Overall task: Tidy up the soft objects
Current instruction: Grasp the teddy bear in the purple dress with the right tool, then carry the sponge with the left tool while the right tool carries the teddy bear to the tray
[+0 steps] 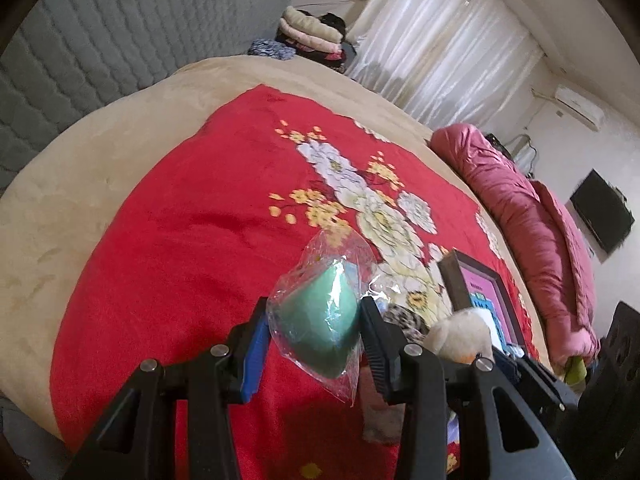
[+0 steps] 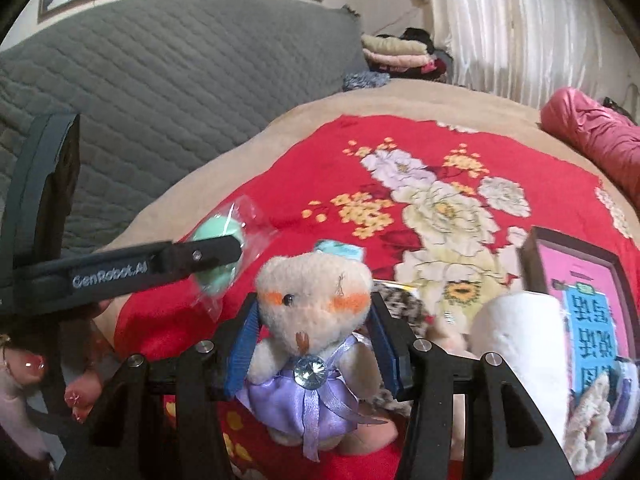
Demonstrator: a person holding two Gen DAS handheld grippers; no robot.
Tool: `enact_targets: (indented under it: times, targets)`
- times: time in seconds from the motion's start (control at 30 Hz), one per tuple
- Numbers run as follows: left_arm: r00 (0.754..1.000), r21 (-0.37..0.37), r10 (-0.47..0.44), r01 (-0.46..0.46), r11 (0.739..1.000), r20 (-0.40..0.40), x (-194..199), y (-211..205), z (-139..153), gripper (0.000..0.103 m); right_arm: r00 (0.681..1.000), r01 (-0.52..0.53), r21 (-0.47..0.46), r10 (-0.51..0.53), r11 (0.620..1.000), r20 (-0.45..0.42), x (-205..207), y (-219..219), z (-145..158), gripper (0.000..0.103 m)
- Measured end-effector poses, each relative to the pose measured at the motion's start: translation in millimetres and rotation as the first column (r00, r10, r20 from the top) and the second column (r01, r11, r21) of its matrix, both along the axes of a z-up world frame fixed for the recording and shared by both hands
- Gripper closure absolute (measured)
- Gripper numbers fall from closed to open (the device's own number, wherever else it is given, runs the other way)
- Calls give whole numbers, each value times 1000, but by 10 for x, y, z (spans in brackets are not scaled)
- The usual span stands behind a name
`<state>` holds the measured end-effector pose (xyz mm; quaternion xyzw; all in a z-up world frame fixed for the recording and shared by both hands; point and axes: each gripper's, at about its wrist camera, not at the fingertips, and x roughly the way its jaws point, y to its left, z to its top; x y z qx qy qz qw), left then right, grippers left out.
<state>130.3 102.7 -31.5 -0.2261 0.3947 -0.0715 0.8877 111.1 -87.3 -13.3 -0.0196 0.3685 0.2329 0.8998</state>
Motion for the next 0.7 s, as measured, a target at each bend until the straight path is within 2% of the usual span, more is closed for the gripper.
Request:
enact_targets:
  times: [0.3,0.47,0.7]
  targets:
    - [996,57,-74,71,996,51,-274,-485,256,59,992,94,34,-96,995,76,-241,-494,248,49]
    - [992,64,-118,115,991,48,-409,-772,305,59,977,177,67,-184,982,109,-400,-844,361,49]
    - [979,127,-200,193,973,43,-575,-1229,354,59,948,276,76,-285,958,141,-612,-1265,388,49]
